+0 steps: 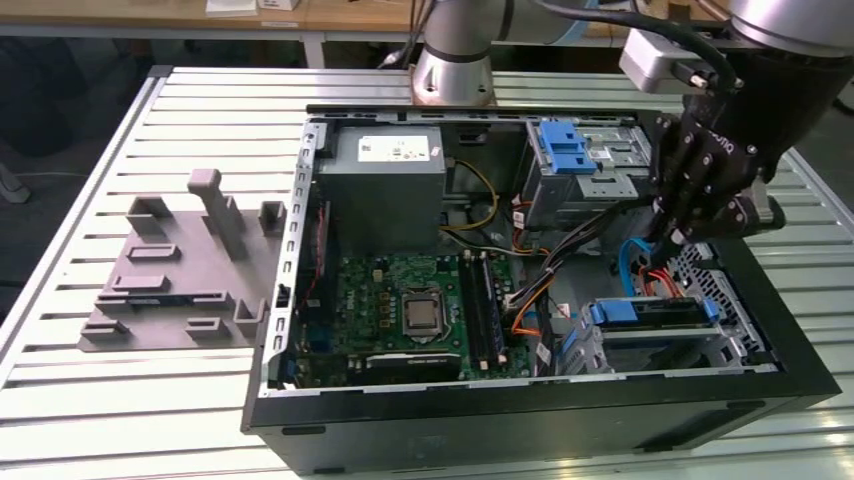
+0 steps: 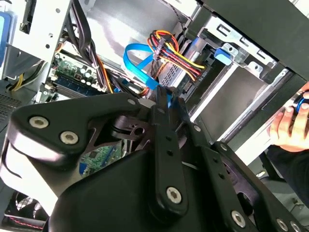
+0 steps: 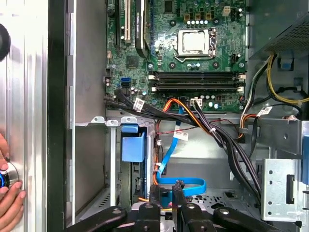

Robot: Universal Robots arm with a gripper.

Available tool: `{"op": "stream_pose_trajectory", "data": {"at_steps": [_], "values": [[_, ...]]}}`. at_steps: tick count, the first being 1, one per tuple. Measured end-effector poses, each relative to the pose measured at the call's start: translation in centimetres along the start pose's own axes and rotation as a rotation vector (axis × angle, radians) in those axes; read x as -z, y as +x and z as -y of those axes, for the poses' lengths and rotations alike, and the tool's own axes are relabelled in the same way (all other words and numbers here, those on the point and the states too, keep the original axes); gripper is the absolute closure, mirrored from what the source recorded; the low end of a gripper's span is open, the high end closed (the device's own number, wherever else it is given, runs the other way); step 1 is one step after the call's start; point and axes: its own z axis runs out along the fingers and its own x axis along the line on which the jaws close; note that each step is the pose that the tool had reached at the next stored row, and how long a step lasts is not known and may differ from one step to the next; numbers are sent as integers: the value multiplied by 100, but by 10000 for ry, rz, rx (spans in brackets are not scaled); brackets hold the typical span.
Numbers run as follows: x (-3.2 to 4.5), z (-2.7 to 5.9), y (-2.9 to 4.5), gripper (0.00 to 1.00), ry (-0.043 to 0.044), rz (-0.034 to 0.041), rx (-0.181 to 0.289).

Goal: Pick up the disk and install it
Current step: 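Insert the second disk wire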

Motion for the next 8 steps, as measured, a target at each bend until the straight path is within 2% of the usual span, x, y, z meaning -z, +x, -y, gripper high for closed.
{"op": "stream_pose_trajectory", "data": {"at_steps": [8], "values": [[-41, 0, -14, 75, 2, -17, 9]]}}
